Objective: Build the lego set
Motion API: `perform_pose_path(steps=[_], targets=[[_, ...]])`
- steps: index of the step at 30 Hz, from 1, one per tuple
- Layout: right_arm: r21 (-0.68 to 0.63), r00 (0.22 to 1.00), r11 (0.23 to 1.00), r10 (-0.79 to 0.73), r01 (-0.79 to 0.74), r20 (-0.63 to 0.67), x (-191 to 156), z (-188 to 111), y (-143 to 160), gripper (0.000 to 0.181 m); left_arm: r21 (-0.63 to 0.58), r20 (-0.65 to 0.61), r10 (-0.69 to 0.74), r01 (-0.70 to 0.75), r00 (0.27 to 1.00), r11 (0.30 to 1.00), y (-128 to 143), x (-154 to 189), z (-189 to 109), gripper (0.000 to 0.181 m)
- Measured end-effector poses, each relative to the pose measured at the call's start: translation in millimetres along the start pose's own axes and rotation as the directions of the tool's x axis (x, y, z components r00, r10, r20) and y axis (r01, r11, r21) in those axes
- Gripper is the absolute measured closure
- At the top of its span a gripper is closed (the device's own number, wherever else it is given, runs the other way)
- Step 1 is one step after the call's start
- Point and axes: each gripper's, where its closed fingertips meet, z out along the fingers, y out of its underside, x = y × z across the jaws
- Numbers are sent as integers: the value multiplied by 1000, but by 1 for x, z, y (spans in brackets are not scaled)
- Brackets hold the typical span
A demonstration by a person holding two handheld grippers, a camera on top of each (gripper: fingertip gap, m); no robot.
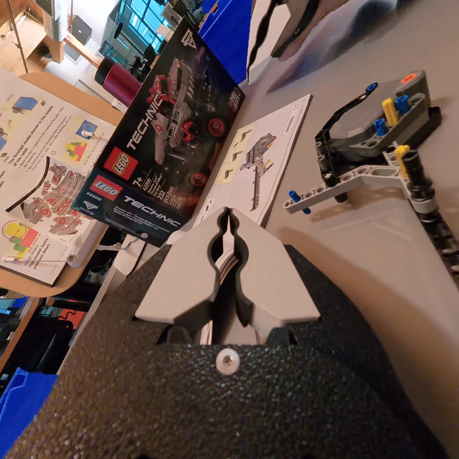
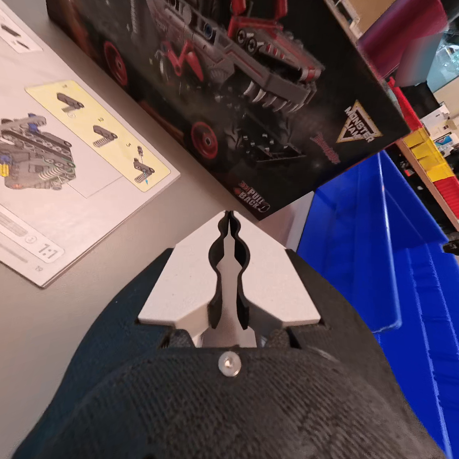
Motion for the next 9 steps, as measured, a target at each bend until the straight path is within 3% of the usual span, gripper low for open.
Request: perform_pose_path(steps=[9], targets=[[-18,1000,1000,-1,1,25,-7,5,7,181,0,2,22,-22,1000,1000,-1,2,1,181]])
